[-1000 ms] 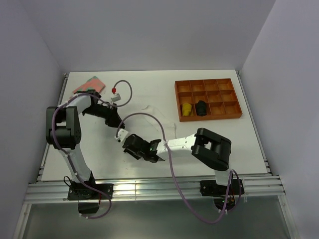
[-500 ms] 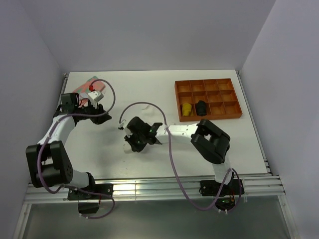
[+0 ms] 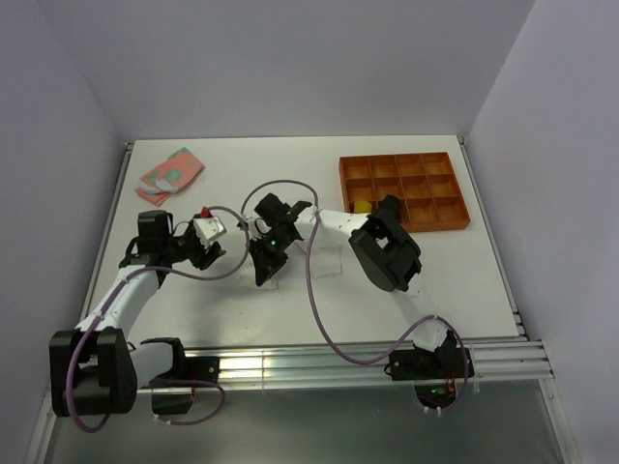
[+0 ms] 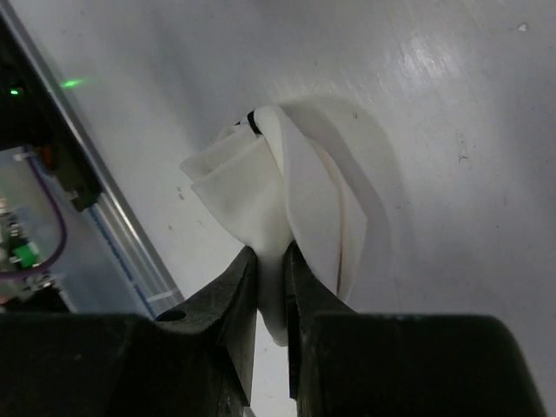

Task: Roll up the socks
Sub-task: Roll the sock at the center of the board.

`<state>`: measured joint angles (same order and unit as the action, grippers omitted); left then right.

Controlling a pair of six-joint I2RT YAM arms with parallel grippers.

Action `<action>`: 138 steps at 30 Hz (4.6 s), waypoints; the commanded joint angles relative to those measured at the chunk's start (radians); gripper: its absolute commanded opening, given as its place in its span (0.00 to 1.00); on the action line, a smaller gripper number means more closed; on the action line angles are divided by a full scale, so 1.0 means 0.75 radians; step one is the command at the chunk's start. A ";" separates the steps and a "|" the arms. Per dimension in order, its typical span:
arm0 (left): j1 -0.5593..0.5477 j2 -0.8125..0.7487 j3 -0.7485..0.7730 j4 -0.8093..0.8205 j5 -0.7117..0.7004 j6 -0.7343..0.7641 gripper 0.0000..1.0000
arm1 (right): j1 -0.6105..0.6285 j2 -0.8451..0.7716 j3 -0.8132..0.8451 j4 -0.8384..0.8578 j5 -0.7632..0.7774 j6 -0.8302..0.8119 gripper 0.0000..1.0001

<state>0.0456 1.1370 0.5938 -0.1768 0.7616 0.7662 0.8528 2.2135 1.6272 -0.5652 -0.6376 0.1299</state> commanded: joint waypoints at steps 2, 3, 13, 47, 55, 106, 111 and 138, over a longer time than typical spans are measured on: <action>-0.161 -0.070 -0.094 0.105 -0.073 0.124 0.61 | -0.047 0.104 0.025 -0.104 -0.166 0.027 0.11; -0.208 -0.082 -0.121 0.101 -0.058 0.132 0.62 | -0.059 0.108 0.025 -0.105 -0.191 0.029 0.11; -0.341 -0.097 -0.205 0.103 0.009 0.185 0.64 | -0.096 0.182 0.015 -0.083 -0.264 0.060 0.11; -0.462 0.345 0.024 -0.103 0.091 0.120 0.49 | -0.098 0.203 -0.089 0.040 -0.168 0.127 0.09; -0.462 0.439 0.104 -0.320 0.083 0.236 0.39 | -0.098 0.166 -0.108 0.042 -0.138 0.136 0.09; -0.370 1.329 0.853 -1.300 0.007 0.165 0.00 | 0.616 -0.548 -0.728 0.780 1.451 -0.016 0.55; -0.370 1.384 0.896 -1.390 -0.001 0.191 0.00 | 0.642 -0.495 -0.713 0.766 1.488 -0.083 0.55; -0.378 1.444 0.977 -1.495 0.040 0.214 0.03 | 0.691 -0.331 -0.621 0.698 1.497 -0.108 0.18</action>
<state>-0.2306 2.2150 1.3113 -1.3567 0.8516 0.8783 1.3762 1.9461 1.1282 -0.0280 0.4896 0.0235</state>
